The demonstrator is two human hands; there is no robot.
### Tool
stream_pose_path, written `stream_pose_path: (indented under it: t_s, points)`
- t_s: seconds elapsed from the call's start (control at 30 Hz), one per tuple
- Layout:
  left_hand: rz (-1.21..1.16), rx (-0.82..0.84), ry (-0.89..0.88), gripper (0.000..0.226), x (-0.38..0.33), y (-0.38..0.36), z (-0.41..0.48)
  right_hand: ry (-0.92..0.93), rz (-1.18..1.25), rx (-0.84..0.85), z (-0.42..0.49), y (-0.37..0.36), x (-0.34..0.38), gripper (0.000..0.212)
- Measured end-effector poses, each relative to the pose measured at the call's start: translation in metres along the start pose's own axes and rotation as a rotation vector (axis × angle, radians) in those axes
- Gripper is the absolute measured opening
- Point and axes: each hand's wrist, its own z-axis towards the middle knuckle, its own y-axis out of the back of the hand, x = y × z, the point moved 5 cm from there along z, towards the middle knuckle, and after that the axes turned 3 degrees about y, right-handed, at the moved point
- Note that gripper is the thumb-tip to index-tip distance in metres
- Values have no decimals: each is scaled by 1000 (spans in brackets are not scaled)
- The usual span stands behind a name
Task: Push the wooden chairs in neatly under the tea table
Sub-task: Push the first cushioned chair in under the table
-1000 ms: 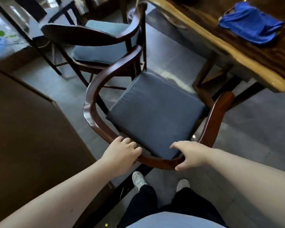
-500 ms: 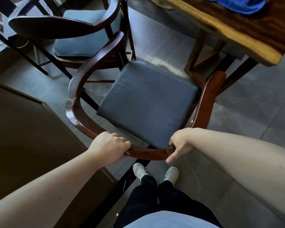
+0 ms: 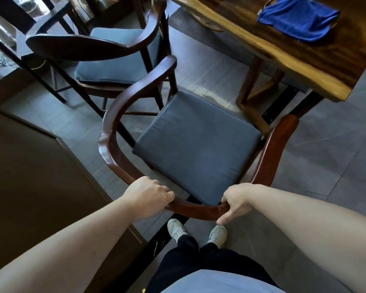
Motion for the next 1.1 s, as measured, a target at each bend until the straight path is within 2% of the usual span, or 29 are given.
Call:
stream_pose_path:
  t_s: [0.27, 0.33, 0.4, 0.5, 0.6, 0.7, 0.8, 0.97, 1.1]
  points:
    - [44, -24, -62, 22, -12, 13, 19, -28, 41, -11, -16, -19, -14, 86]
    - [38, -42, -70, 24, -14, 15, 21, -28, 21, -20, -25, -19, -16, 93]
    - [22, -77, -89, 31, -13, 14, 18, -33, -55, -58, -32, -19, -15, 99]
    - [-15, -174, -102, 37, 4, 15, 4, -50, -121, -186, -43, -18, 3, 86]
    - [-23, -239, -83, 41, 45, 21, -11, -34, 35, -375, -53, -7, 31, 74]
    - [10, -259, -71, 51, 84, 23, -15, -24, 163, -493, -59, 10, 56, 74]
    - [-7, -287, -151, 58, 112, 25, -14, -45, 261, -585, -59, 30, 76, 75]
    - [-29, -313, -318, 58, 129, 16, -9, -134, 398, -664, -49, 56, 101, 73]
    - [-47, -270, -295, 60, 149, 11, 0, -181, 419, -707, -36, 59, 120, 71]
